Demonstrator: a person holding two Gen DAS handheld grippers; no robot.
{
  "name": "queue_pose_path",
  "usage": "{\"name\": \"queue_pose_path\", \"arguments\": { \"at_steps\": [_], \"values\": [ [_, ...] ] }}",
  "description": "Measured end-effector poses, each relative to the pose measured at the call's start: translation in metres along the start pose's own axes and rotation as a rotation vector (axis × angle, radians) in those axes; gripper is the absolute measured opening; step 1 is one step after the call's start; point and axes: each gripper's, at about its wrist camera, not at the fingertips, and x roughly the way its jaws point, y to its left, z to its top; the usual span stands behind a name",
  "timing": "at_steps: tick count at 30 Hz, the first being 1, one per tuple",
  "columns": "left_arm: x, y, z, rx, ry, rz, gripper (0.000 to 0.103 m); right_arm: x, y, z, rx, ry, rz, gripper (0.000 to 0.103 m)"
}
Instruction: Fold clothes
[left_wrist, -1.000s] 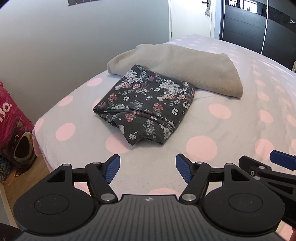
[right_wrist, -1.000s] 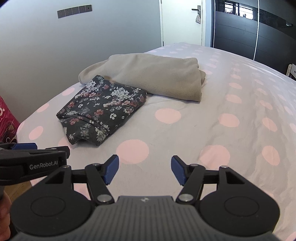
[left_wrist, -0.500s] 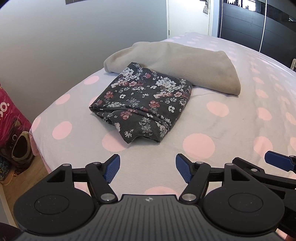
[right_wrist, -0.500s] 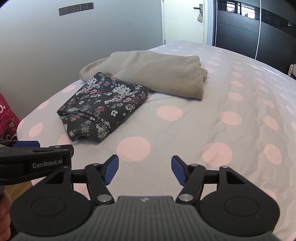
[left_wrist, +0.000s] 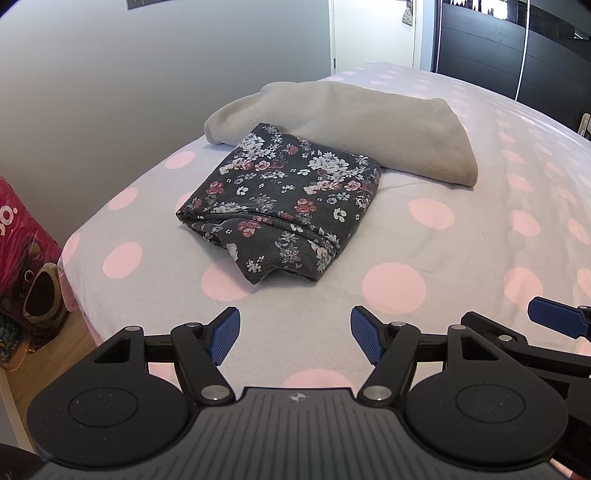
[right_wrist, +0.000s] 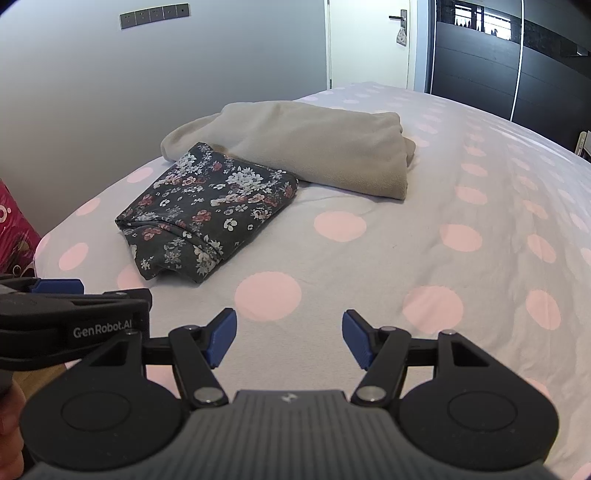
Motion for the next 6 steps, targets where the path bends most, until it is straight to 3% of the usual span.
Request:
{"name": "queue_pose_path", "arguments": {
  "at_steps": [6],
  "values": [
    [0.0,0.0013,-0.0004,0.0,-0.003,-0.001,0.064,-0.0006,0.001,0.0001,-0.006,-0.001,-0.003,0.066]
  ]
}}
